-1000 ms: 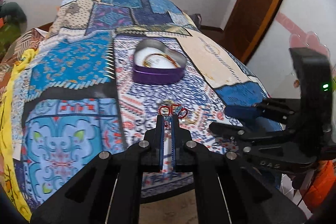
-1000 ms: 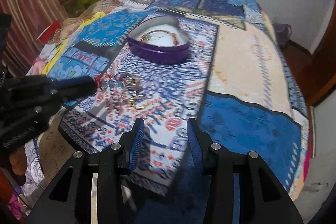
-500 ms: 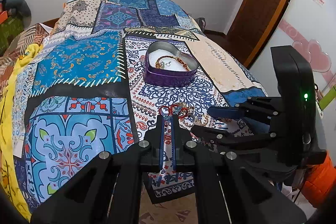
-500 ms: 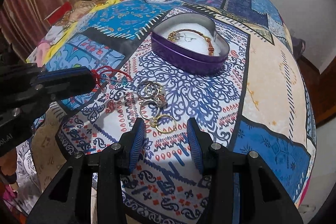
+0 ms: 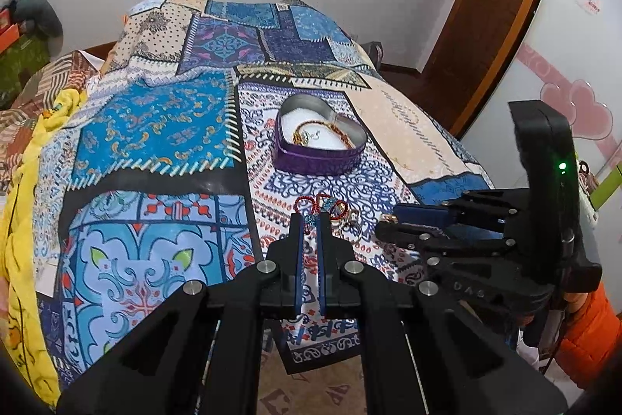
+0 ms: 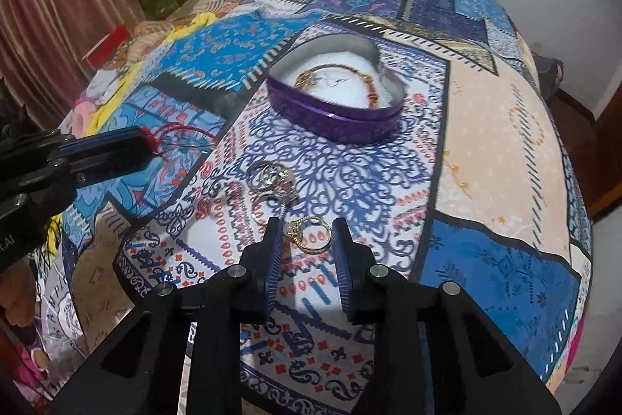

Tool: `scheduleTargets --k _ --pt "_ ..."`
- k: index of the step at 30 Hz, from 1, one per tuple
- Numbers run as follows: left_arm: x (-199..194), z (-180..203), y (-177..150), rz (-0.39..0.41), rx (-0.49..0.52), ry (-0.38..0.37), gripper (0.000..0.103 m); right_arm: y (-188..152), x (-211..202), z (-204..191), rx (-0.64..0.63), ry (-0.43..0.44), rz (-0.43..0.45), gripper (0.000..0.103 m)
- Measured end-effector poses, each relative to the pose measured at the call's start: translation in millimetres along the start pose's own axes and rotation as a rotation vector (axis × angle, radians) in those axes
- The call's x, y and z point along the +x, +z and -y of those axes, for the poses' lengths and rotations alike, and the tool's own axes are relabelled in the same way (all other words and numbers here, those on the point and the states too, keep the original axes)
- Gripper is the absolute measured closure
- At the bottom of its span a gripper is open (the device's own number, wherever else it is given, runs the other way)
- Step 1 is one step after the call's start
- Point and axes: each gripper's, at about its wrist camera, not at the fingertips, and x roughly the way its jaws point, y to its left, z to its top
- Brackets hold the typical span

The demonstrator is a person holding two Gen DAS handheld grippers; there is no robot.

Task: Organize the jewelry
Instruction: 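Carry both items over the tin and open both grippers to drop them in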

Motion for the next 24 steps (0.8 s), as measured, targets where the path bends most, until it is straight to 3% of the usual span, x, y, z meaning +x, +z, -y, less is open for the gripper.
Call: scheduleTargets --k 13,24 --pt "-3.1 -0.8 35.1 0.068 0.021 0.006 0.099 26.2 -36.0 15.5 0.025 -0.056 0.120 0.080" --pt "8.7 -1.8 69.7 0.115 0.052 0.010 0.099 52.7 -39.8 27.6 0.046 -0.059 0.188 0.080"
